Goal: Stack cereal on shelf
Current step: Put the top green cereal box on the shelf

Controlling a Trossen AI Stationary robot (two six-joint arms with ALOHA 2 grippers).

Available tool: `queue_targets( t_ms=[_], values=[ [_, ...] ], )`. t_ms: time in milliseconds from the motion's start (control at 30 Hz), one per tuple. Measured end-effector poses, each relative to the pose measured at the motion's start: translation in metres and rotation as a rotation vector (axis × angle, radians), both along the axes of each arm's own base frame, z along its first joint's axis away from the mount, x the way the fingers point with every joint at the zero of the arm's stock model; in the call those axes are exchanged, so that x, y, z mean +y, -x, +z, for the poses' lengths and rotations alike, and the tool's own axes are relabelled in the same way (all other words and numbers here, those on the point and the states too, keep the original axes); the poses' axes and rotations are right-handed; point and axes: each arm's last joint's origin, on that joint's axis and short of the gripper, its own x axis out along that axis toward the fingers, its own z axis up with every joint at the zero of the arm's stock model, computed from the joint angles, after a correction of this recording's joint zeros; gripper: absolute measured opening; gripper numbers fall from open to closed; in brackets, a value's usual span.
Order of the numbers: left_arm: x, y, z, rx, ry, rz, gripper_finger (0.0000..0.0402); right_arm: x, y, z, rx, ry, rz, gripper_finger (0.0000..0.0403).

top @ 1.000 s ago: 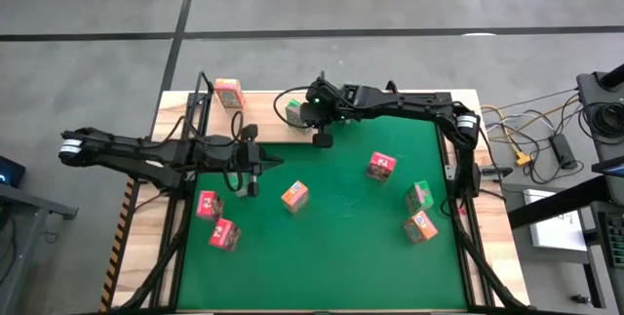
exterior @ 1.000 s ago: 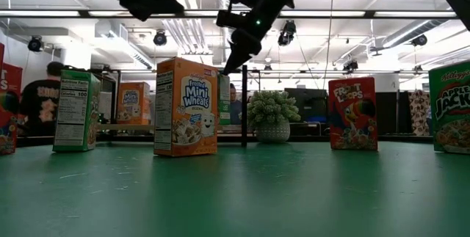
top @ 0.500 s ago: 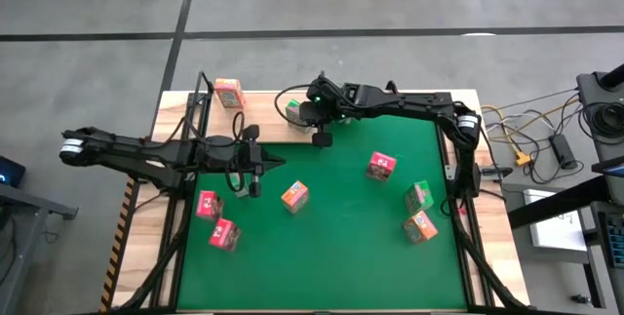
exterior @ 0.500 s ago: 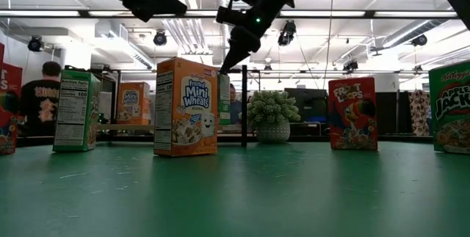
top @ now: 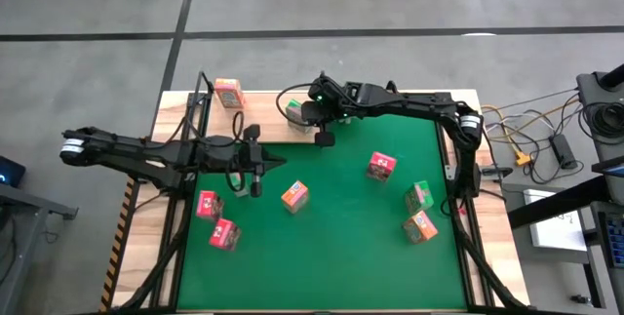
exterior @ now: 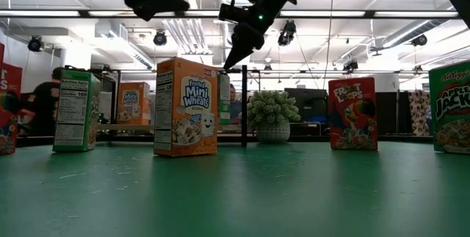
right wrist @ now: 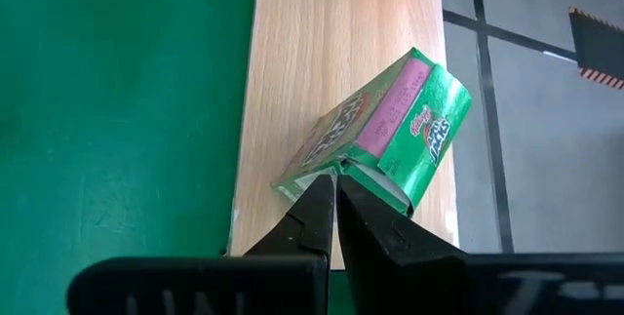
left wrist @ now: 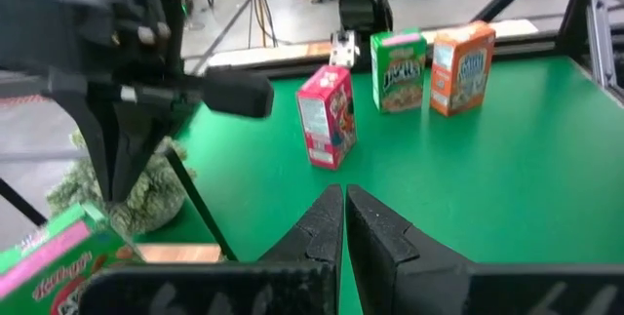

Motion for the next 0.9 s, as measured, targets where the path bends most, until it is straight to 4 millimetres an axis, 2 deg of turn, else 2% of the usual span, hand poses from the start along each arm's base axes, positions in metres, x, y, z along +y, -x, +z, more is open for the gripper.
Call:
queue_targets(
  t_ms=[500, 733, 900],
  values=[
    [0.0, -0.001, 0.002, -0.016, -0.017, -0.005, 0.0, 0.0, 0.001, 0.002, 0.004, 0.034, 0.037, 0.0009],
    [0.0, -0.002, 0.005, -0.054, -0.015, -0.004, 0.0, 0.01, 0.015, 0.02, 0.013, 0.004, 0.026, 0.0009],
    [0.0, -0.002, 0.008, -0.08, -0.021, -0.006, 0.0, 0.017, 0.026, 0.028, 0.023, -0.093, 0.046, 0.0009]
  ],
)
